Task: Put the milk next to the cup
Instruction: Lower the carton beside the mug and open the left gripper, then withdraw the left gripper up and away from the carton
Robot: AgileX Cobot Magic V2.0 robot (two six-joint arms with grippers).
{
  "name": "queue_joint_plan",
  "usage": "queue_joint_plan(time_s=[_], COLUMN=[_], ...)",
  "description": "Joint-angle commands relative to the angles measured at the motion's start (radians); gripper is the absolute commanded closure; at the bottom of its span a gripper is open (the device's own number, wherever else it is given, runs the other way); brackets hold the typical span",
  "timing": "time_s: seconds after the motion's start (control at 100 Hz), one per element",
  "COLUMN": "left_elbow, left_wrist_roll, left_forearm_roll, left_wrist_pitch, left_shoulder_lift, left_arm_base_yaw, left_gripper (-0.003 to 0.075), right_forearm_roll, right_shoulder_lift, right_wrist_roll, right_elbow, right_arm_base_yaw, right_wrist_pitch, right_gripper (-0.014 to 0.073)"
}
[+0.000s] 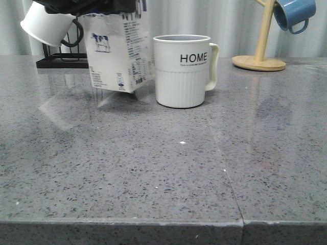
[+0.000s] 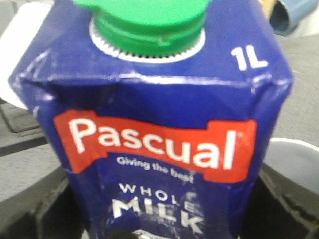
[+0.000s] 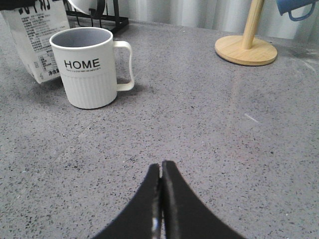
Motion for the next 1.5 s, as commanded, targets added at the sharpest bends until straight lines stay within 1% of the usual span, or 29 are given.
queue_joint_plan(time_s=[0.0,0.22,0.29,0.36,0.38,0.46,0.51,0.55,0.73,0.9,1.15,1.29,1.34,1.38,1.44,1.49], left_elbow=[-0.037,-0.037,-0.037,-0.037,-0.037,-0.037,-0.037,-0.037,-0.037,-0.031,0.039,0.093,0.110,0.119,0.131,0.132], left_wrist_roll=[-0.009,-0.009,-0.009,-0.009,-0.009,-0.009,-0.009,-0.009,-0.009,-0.009,-0.003,-0.003,-0.003,-0.003,-0.003,-0.003], left_forearm_roll=[-0.010,-0.010,-0.010,-0.010,-0.010,-0.010,-0.010,-0.010,-0.010,-0.010,-0.010,0.016,0.016,0.016,0.016,0.016], left_wrist_pitch=[-0.072,-0.070,-0.068,-0.068,-0.068,-0.071,-0.073,-0.074,-0.067,-0.020,0.004,0.010,0.026,0.052,0.103,0.153], left_shoulder_lift=[-0.026,-0.006,-0.006,-0.006,-0.006,-0.006,-0.006,-0.006,-0.010,-0.030,-0.149,-0.236,-0.267,-0.294,-0.333,-0.361], left_arm_base_yaw=[-0.018,-0.019,-0.019,-0.019,-0.019,-0.019,-0.019,-0.021,-0.025,-0.025,-0.025,-0.021,-0.009,0.007,0.041,0.079], left_gripper=[0.0365,0.0363,0.0342,0.0267,0.0227,0.0125,0.0088,0.0078,0.0079,0.0079,0.0080,0.0087,0.0108,0.0142,0.0219,0.0309], right_forearm_roll=[-0.003,-0.003,-0.003,-0.003,-0.003,-0.003,-0.003,-0.003,-0.003,-0.003,-0.003,-0.003,-0.003,-0.003,-0.003,-0.003], right_shoulder_lift=[0.010,0.010,0.010,0.010,0.010,0.010,0.010,0.010,0.010,0.010,0.010,0.010,0.010,0.010,0.010,0.010], right_wrist_roll=[-0.003,-0.003,-0.003,-0.003,-0.003,-0.003,-0.003,-0.003,-0.003,-0.003,-0.003,-0.003,-0.003,-0.003,-0.003,-0.003], right_elbow=[-0.026,-0.026,-0.026,-0.026,-0.026,-0.026,-0.026,-0.026,-0.026,-0.026,-0.026,-0.026,-0.026,-0.026,-0.026,-0.026], right_arm_base_yaw=[-0.004,-0.004,-0.004,-0.004,-0.004,-0.004,-0.004,-0.004,-0.004,-0.004,-0.004,-0.004,-0.004,-0.004,-0.004,-0.004], right_wrist_pitch=[-0.071,-0.071,-0.071,-0.071,-0.071,-0.071,-0.071,-0.071,-0.071,-0.071,-0.071,-0.071,-0.071,-0.071,-0.071,-0.071], right_gripper=[0.0659,0.0659,0.0659,0.0659,0.0659,0.0659,0.0659,0.0659,0.0659,0.0659,0.0659,0.0659,0.0659,0.0659,0.0659,0.0659])
